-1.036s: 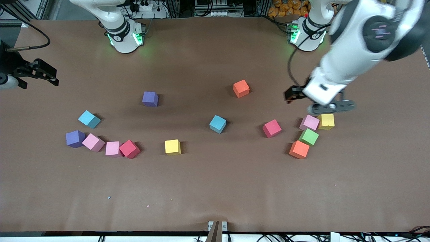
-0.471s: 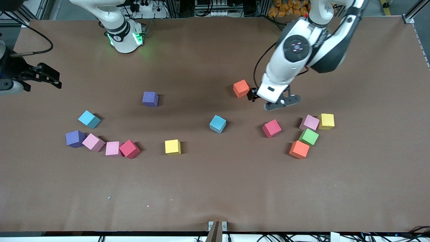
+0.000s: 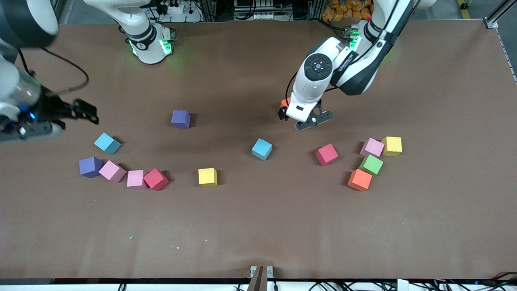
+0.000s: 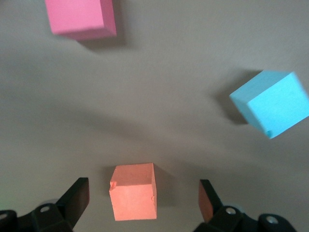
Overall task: Arrange 11 blocks into digit 3
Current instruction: 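Grasp the orange cube with the left gripper while the right gripper reaches lavender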
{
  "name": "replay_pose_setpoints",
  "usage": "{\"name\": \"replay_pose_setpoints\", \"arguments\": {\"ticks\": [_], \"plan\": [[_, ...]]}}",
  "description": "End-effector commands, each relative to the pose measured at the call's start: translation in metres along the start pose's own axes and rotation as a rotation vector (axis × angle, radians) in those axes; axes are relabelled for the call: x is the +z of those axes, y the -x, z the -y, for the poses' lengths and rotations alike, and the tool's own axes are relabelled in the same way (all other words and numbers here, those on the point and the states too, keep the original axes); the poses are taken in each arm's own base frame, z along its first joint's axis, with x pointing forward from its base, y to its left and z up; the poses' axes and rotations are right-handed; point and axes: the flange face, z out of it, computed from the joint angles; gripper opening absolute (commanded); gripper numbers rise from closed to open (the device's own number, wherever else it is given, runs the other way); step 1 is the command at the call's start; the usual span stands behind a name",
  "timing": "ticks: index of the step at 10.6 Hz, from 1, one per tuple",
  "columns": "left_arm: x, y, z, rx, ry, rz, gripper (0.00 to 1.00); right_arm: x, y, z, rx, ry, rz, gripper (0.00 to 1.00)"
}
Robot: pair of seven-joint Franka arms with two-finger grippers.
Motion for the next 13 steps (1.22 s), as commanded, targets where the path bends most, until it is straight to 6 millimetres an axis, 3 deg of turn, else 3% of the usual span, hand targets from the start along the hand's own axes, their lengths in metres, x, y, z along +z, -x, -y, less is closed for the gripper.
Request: {"name": "replay_pose_setpoints", "arguments": {"ticks": [1,4,6,7,9,11,13], "plan": [[0.026,0.021,0.013,0.005,-0.008,-0.023,1.0,0.04,-0.039,-0.012,0.018,-0.014,0.001,1.0],[0.057,0.039,0.02,-0.037,-0.021,-0.012,1.0,0.079,-0.081,-0.016,0.018,-0.003,-0.073,1.0],[0.074,0.041,0.018,-0.063,0.004,-0.012,1.0,0.127,-0.097,-0.024,0.022,-0.011,-0.042,1.0],[0.08,0.043,0.017,-0.075,0.003,-0.008,1.0,0.138,-0.108,-0.024,0.019,-0.004,-0.096,1.0],[0.095,0.043,0.024,-0.076,-0.018,0.005,1.0,0.19,-0.117,-0.024,0.016,0.003,-0.125,1.0],[0.099,0.043,0.024,-0.081,-0.024,0.01,1.0,0.231,-0.127,-0.03,-0.018,0.006,-0.147,1.0],[0.109,0.044,0.022,-0.095,-0.015,0.014,1.0,0.263,-0.13,-0.048,-0.025,0.008,-0.165,1.0]]}}
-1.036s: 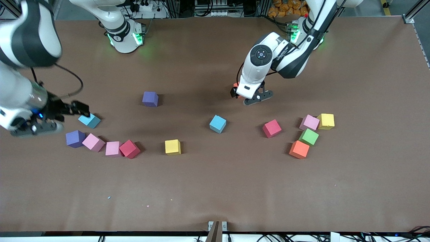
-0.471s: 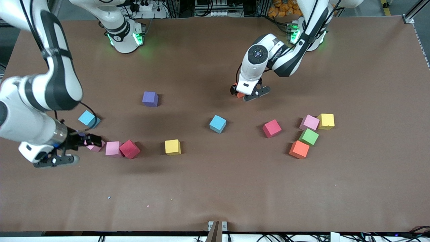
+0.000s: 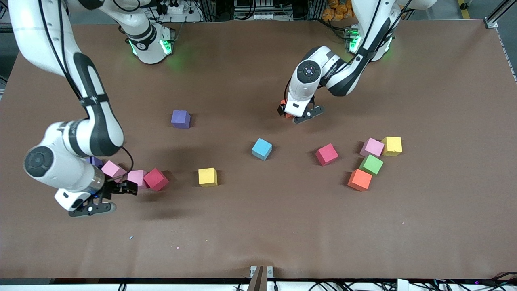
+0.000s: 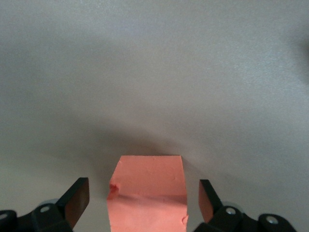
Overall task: Arrange 11 blocks into digit 3
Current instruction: 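Grasp the orange cube with the left gripper while the right gripper reaches lavender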
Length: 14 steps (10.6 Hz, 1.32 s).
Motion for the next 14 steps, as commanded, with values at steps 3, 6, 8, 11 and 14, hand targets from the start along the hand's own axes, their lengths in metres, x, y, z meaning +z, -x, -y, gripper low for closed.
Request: {"name": "replay_pose_setpoints", "arguments": {"ticks": [3,6,8,11,14], "plan": [[0.017,0.013,-0.007,0.007,0.009,-0.01,1.0,0.041,0.016,-0.016,-0.015,-0.009,-0.014,1.0],[0.017,0.015,-0.007,0.016,0.004,-0.011,0.83,0.07,0.038,-0.012,-0.01,-0.01,-0.009,1.0],[0.02,0.017,-0.008,0.032,-0.002,-0.009,0.3,0.079,0.046,-0.012,-0.008,-0.012,0.002,1.0],[0.008,0.041,-0.024,0.111,-0.017,-0.012,0.0,0.086,0.052,-0.009,0.016,-0.03,0.02,1.0],[-0.012,0.066,-0.052,0.3,-0.071,-0.037,0.0,0.094,0.06,-0.008,0.025,-0.041,0.036,1.0]]}}
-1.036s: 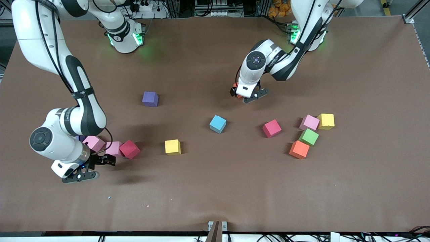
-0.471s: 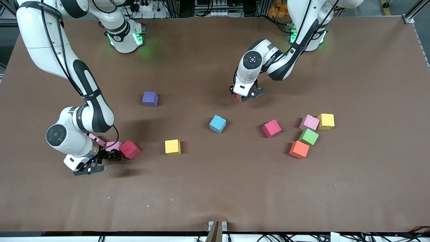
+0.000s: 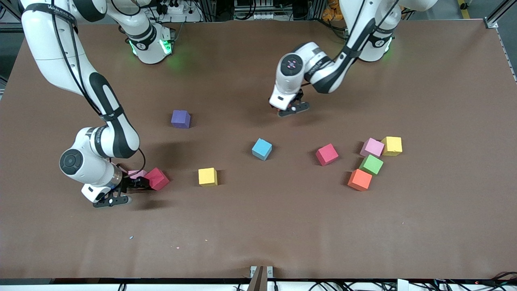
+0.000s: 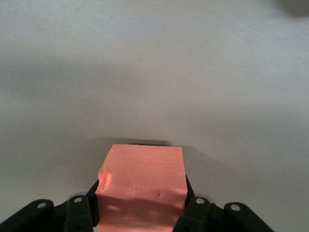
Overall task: Arrange 11 blocks into digit 3
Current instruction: 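Grasp the orange cube with the left gripper while the right gripper reaches lavender, then place the orange cube with the left gripper while the right gripper grasps lavender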
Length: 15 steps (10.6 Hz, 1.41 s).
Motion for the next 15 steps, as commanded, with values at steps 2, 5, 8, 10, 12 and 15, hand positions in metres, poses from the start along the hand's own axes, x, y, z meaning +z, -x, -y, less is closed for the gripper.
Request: {"name": "replay_pose_setpoints", "arguments": {"ticks": [2,5,8,10,12,15], "plan": [[-0.015,0.022,-0.024,0.192,-0.01,-0.022,0.0,0.0,0.008,0.001,0.0,-0.016,0.004,1.0],[0.004,0.035,-0.064,0.195,0.009,0.011,0.0,0.003,0.012,0.002,-0.001,-0.019,0.019,0.94],[0.015,0.04,-0.076,0.18,0.024,0.015,0.0,0.0,0.012,0.002,-0.002,-0.021,0.026,0.48],[0.018,0.041,-0.078,0.182,0.037,0.012,0.0,0.0,0.013,0.003,-0.003,-0.024,0.042,0.28],[0.023,0.046,-0.079,0.192,0.031,0.016,0.01,-0.005,0.01,0.002,-0.007,-0.023,0.039,0.27],[0.03,0.052,-0.081,0.195,0.022,0.024,0.08,-0.033,-0.007,0.001,-0.021,-0.04,0.071,0.28]]}}
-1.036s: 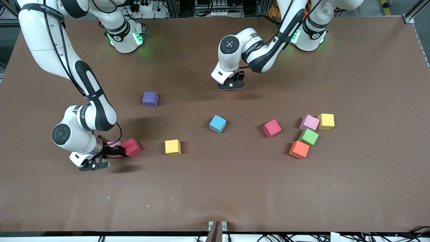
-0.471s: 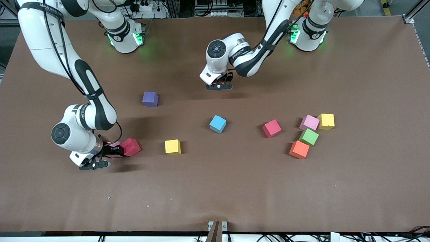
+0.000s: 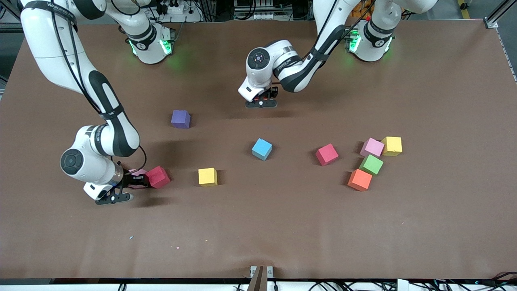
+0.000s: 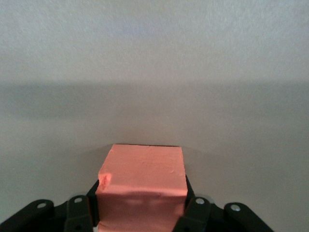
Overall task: Arrange 11 blocks into digit 3
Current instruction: 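Place the orange cube with the left gripper while the right gripper grasps lavender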
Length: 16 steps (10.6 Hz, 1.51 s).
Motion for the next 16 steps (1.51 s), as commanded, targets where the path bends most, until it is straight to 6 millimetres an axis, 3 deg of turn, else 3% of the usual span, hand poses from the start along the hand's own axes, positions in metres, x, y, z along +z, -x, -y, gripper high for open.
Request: {"name": "replay_pose_setpoints", "arguments": {"ticks": [1,3,6,9,11,14,16], "plan": [[0.001,-0.001,-0.005,-0.009,0.001,-0.011,0.26,-0.035,-0.012,-0.002,-0.013,-0.022,0.007,0.29],[-0.001,-0.008,-0.002,-0.005,0.003,-0.015,1.0,-0.059,-0.023,0.0,-0.019,-0.03,0.023,0.29],[-0.012,-0.012,-0.005,-0.013,0.02,-0.028,1.0,-0.079,-0.03,0.004,0.002,-0.069,0.04,0.3],[-0.048,-0.008,-0.006,-0.021,0.05,-0.066,1.0,-0.096,-0.028,0.011,0.109,-0.125,0.045,0.31],[-0.074,-0.006,-0.001,-0.031,0.035,-0.082,1.0,-0.108,-0.025,0.03,0.218,-0.129,0.076,0.32],[-0.117,-0.043,0.028,-0.094,0.039,-0.108,1.0,-0.115,-0.023,0.056,0.328,-0.123,0.112,0.32],[-0.145,-0.089,0.073,-0.193,0.027,-0.112,1.0,-0.117,-0.022,0.063,0.346,-0.124,0.114,0.31]]}}
